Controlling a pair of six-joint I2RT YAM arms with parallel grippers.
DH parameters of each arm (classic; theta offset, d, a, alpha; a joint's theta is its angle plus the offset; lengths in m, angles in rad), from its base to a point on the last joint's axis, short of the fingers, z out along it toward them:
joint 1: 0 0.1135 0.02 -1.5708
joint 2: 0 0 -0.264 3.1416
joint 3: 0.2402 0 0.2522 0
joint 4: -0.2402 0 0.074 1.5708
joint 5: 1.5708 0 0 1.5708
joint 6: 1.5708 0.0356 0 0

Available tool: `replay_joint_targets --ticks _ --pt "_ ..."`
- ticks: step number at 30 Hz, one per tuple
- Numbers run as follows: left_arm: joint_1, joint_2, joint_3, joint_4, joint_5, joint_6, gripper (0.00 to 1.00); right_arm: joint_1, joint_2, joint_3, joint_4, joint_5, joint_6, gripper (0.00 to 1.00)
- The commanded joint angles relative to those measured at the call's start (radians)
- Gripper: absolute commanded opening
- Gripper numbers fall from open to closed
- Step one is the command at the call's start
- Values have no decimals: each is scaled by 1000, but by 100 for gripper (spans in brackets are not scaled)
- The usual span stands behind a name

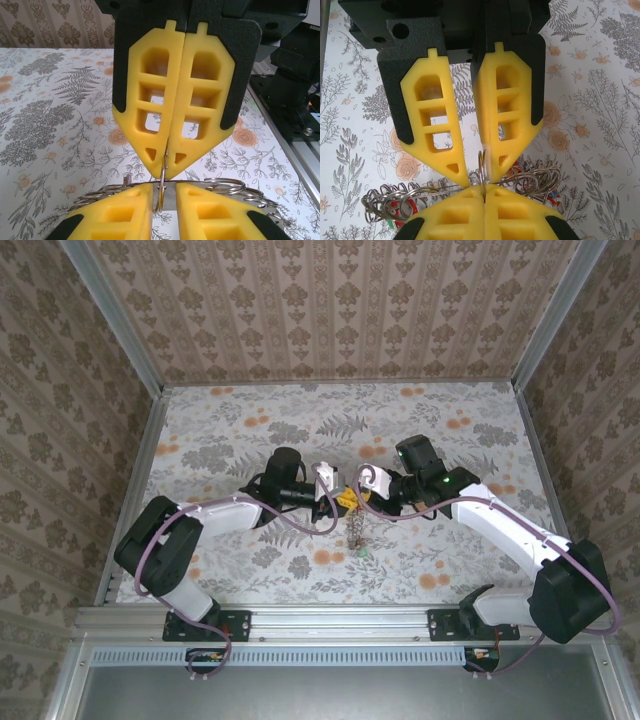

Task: Put the keys on the keyring

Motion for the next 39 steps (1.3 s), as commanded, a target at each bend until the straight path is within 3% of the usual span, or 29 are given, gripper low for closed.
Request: replay_joint_targets --ticks 1,7,15,25,32,36,39 --pt "-18 -36 6 34 -1 9 17 8 -18 38 26 -21 -3 0" --pt "-22 -39 0 40 -19 11 8 8 -16 38 24 -26 3 0" --pt "-28 -41 8 33 -36 18 13 9 -8 54 10 -35 23 0" --pt "-36 -45 17 22 -70 21 0 18 7 78 -21 -30 29 1" --pt "-31 -58 -20 88 -116 -10 0 0 -53 46 35 61 115 22" --pt "-7 -64 -68 179 -117 -56 0 -110 -147 -24 174 38 330 33" --pt "16 -74 -105 239 -110 -96 0 -185 -164 -53 225 108 526 41"
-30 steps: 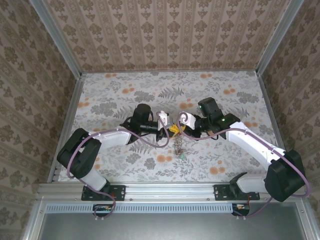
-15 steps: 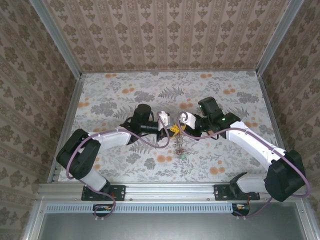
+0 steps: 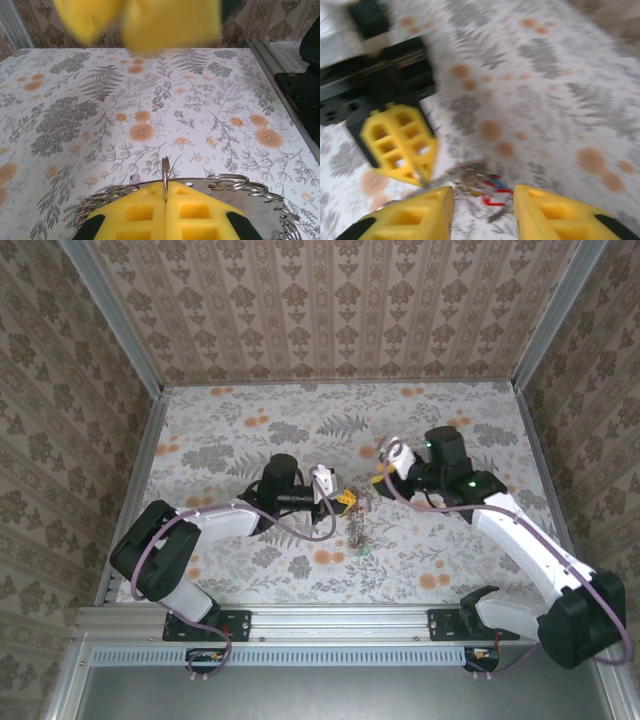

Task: Put the keys on the keyring

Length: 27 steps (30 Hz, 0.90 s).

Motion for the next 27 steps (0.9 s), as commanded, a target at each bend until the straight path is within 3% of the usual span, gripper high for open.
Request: replay_joint_targets --ticks 1,5,10,17,27 --pt "31 -44 -39 142 13 -68 0 -65 8 -15 63 78 275 41" --pt "67 -74 -88 169 22 -90 0 -79 165 64 -92 166 401 38" --pt "103 -130 -133 133 28 -81 0 -72 398 124 -151 186 517 35" --pt "125 -210 -165 39 6 -39 0 16 649 254 -214 243 522 35" --pt "131 -206 -154 35 19 -36 0 74 775 362 -269 275 482 37"
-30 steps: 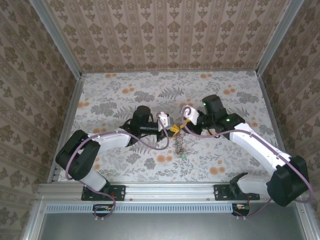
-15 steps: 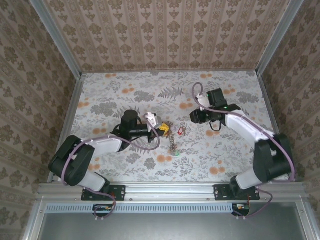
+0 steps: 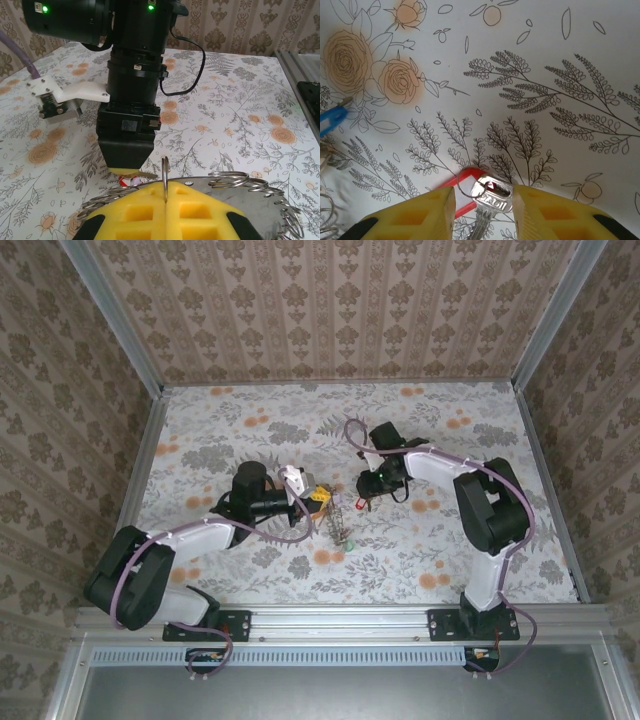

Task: Put the keys on the keyring

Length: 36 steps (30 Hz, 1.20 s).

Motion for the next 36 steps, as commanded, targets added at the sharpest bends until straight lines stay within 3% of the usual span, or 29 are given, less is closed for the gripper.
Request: replay_joint_targets --ticks 1,10,19,36 --pt "4 -13 10 22 23 18 0 13 30 39 -64 38 -11 37" --pt "4 -5 15 29 31 12 0 25 62 53 -67 70 -22 32" --pt "3 -11 19 28 28 9 0 17 13 21 -40 85 -24 11" --pt "-3 -4 21 27 32 10 0 -3 16 15 -74 8 -18 19"
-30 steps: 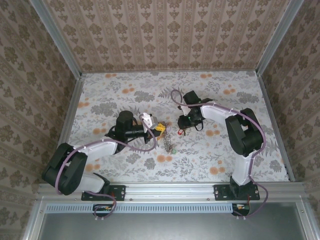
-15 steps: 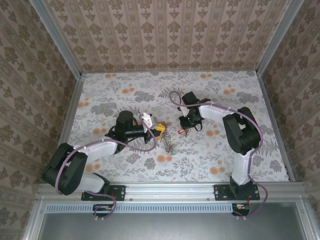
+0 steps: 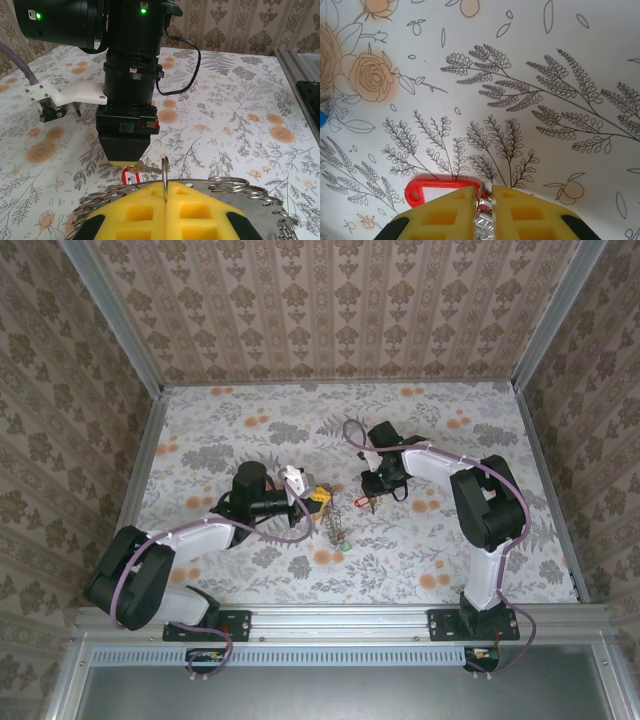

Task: Put the keys on the keyring

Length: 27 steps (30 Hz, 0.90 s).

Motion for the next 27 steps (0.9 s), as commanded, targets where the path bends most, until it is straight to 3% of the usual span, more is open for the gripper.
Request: replay_joint_targets --ticks 1,13,27 --pt "-3 -3 21 29 31 10 0 -4 -6 -10 -30 -32 9 20" --pt "-6 0 26 28 30 10 0 -3 17 7 -46 -22 12 11" --pt "-11 6 33 24 33 10 0 -5 25 14 -29 -25 24 19"
